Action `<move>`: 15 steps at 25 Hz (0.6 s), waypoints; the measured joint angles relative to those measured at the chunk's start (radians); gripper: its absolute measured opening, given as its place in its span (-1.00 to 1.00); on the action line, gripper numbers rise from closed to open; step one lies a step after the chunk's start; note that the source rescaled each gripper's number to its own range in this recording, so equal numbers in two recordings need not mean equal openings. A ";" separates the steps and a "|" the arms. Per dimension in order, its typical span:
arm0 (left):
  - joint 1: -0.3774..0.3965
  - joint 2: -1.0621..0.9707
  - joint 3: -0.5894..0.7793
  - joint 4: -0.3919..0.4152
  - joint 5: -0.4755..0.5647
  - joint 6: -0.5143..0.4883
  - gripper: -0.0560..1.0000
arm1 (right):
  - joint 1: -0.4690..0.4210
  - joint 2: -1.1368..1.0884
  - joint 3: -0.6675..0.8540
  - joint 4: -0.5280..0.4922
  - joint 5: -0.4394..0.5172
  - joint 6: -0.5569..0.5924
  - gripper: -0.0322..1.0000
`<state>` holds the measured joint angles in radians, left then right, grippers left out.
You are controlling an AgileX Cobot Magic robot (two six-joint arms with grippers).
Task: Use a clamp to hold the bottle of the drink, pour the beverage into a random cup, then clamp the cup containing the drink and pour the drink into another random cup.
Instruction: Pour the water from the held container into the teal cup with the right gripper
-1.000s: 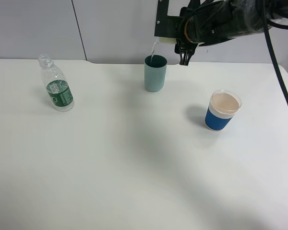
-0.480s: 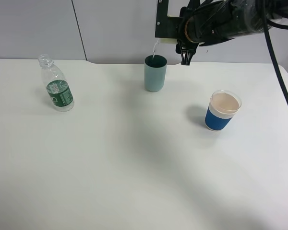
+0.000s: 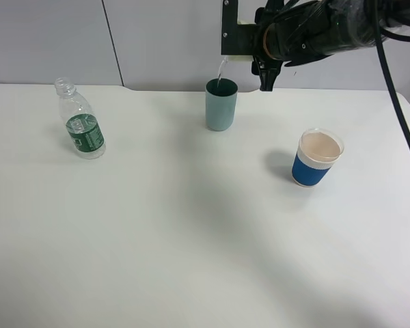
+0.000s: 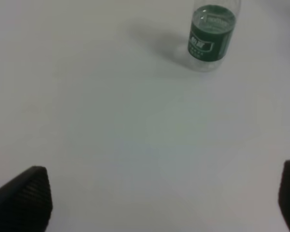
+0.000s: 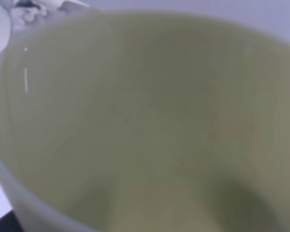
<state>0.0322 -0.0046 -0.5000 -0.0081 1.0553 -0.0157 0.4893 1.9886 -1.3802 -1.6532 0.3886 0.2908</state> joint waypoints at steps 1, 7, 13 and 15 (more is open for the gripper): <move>0.000 0.000 0.000 0.000 0.000 0.000 0.76 | 0.000 0.000 0.000 0.000 0.000 -0.011 -0.92; 0.000 0.000 0.000 0.000 0.000 0.000 0.76 | 0.000 0.000 0.000 0.000 0.000 -0.081 -0.92; 0.000 0.000 0.000 0.000 0.000 0.000 0.76 | 0.000 0.000 -0.001 -0.008 0.000 -0.117 -0.92; 0.000 0.000 0.000 0.000 0.000 0.000 0.76 | 0.000 0.000 -0.001 -0.015 0.000 -0.143 -0.92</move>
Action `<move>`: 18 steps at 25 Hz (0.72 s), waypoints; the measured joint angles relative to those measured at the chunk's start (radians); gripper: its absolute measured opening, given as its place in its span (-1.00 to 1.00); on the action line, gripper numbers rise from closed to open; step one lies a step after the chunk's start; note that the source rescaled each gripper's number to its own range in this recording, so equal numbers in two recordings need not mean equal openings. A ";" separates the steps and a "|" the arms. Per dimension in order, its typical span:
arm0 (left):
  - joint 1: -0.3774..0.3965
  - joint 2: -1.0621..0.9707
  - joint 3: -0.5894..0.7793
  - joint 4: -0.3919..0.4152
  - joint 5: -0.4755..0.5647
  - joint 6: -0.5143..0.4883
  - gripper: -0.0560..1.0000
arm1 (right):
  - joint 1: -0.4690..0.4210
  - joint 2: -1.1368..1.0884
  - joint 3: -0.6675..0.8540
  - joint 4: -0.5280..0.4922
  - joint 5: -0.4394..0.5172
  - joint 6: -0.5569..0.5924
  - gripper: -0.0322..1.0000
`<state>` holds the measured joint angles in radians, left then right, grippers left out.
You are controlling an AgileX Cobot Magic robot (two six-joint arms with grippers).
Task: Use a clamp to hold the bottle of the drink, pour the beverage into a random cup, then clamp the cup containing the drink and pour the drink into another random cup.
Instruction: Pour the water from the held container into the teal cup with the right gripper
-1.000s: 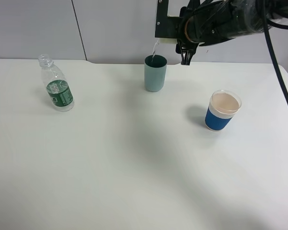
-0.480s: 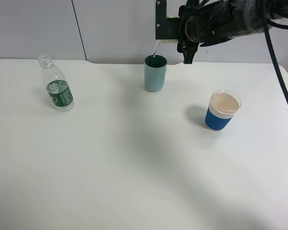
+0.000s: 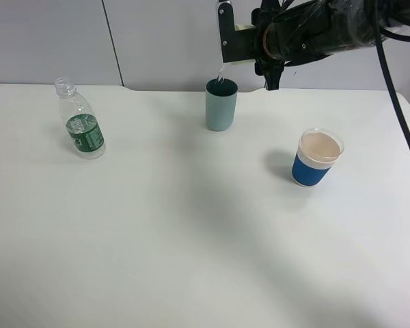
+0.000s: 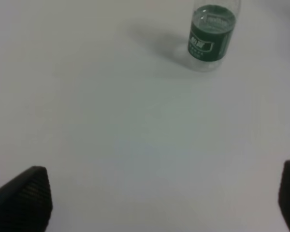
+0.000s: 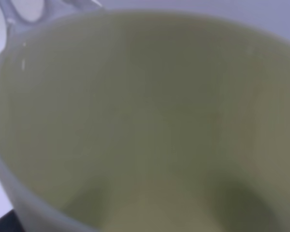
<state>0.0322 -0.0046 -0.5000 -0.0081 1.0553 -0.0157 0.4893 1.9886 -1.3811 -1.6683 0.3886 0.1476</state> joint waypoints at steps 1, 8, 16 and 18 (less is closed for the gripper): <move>0.000 0.000 0.000 0.000 0.000 0.000 0.76 | 0.000 0.000 0.000 0.000 0.000 -0.017 -0.92; 0.000 0.000 0.000 0.000 0.000 0.000 0.76 | 0.000 0.000 0.000 -0.001 0.000 -0.060 -0.92; 0.000 0.000 0.000 0.000 0.000 0.000 0.76 | 0.000 0.000 0.000 -0.010 0.000 -0.085 -0.92; 0.000 0.000 0.000 0.000 0.000 0.000 0.76 | 0.000 0.000 -0.001 -0.013 0.000 -0.113 -0.92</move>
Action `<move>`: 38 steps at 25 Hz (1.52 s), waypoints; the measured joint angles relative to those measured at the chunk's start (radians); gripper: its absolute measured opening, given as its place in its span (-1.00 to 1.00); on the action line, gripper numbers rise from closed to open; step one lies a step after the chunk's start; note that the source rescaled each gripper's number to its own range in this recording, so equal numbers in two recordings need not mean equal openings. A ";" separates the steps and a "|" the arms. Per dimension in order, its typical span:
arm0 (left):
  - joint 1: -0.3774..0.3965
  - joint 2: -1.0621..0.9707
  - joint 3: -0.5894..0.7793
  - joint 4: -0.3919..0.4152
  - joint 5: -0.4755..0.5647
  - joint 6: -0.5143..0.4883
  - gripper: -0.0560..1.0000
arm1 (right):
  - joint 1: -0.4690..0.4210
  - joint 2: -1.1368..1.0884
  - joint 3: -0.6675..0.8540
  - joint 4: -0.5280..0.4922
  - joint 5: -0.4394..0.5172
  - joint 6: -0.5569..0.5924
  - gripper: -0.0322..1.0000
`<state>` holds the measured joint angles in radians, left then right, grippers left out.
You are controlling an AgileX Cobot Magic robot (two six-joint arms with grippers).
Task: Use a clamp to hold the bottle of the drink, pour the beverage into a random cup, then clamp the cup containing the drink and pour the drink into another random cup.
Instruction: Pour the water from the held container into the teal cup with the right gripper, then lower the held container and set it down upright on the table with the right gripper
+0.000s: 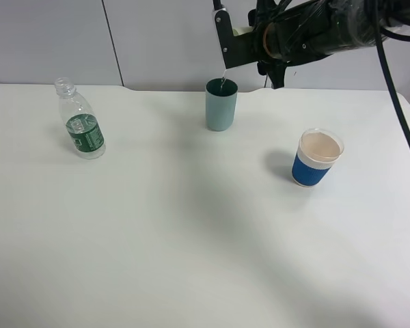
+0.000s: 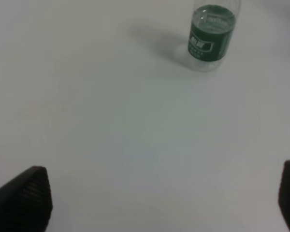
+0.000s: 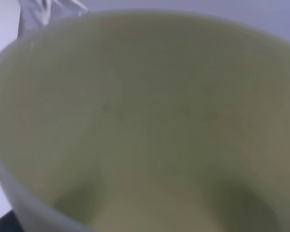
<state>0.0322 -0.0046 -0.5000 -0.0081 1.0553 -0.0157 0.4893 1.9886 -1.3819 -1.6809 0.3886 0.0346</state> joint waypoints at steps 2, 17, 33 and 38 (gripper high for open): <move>0.000 0.000 0.000 0.000 0.000 0.000 0.76 | 0.000 0.000 0.000 -0.004 0.000 -0.035 -0.92; 0.000 0.000 0.000 0.000 0.000 0.000 0.76 | 0.000 0.000 0.000 -0.050 -0.033 -0.058 -0.92; 0.000 0.000 0.000 0.000 0.000 0.000 0.76 | 0.003 0.000 0.000 0.071 -0.054 0.291 -0.92; 0.000 0.000 0.000 0.000 0.000 0.000 0.76 | 0.003 -0.001 0.000 0.178 -0.054 0.552 -0.92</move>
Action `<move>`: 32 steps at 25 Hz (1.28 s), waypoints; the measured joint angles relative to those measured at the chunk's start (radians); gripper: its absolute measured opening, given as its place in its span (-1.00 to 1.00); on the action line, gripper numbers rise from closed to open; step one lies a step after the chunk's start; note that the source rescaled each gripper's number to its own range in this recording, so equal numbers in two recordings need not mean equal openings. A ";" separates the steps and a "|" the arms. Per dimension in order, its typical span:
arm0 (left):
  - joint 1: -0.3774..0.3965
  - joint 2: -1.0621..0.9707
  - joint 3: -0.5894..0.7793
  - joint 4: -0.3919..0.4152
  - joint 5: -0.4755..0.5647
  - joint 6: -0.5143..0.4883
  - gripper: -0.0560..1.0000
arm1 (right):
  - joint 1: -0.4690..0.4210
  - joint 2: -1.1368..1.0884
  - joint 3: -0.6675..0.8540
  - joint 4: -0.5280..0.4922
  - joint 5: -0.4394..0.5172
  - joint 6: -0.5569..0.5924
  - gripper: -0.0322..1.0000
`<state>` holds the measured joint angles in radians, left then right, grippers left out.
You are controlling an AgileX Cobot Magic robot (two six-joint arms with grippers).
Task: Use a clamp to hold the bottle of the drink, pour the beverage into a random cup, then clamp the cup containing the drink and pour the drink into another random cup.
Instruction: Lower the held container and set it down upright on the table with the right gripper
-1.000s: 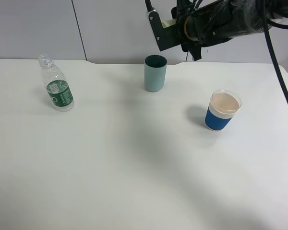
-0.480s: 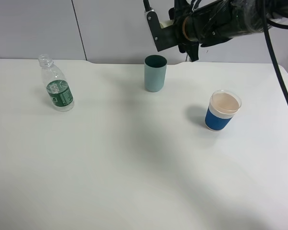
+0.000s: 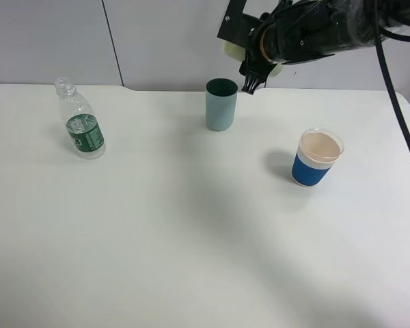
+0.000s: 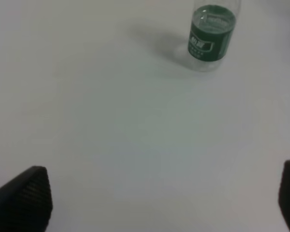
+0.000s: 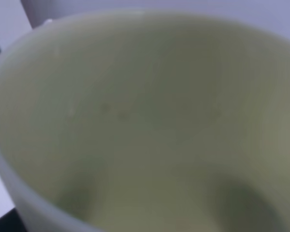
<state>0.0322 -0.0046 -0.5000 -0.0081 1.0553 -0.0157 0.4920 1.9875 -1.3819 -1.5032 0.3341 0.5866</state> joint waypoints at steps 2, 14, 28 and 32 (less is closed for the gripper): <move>0.000 0.000 0.000 0.000 0.000 0.000 0.76 | 0.000 -0.012 0.000 0.025 -0.008 0.092 -0.92; 0.000 0.000 0.000 0.000 0.000 0.000 0.76 | 0.146 -0.141 0.000 0.145 -0.268 0.251 -0.92; 0.000 0.000 0.000 0.000 0.000 0.000 0.76 | 0.238 -0.144 0.029 0.396 -0.852 0.288 -0.92; 0.000 0.000 0.000 0.000 0.000 0.000 0.76 | 0.247 -0.143 0.138 0.620 -0.897 0.033 -0.92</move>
<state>0.0322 -0.0046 -0.5000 -0.0081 1.0553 -0.0157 0.7388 1.8445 -1.2441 -0.8835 -0.5630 0.6198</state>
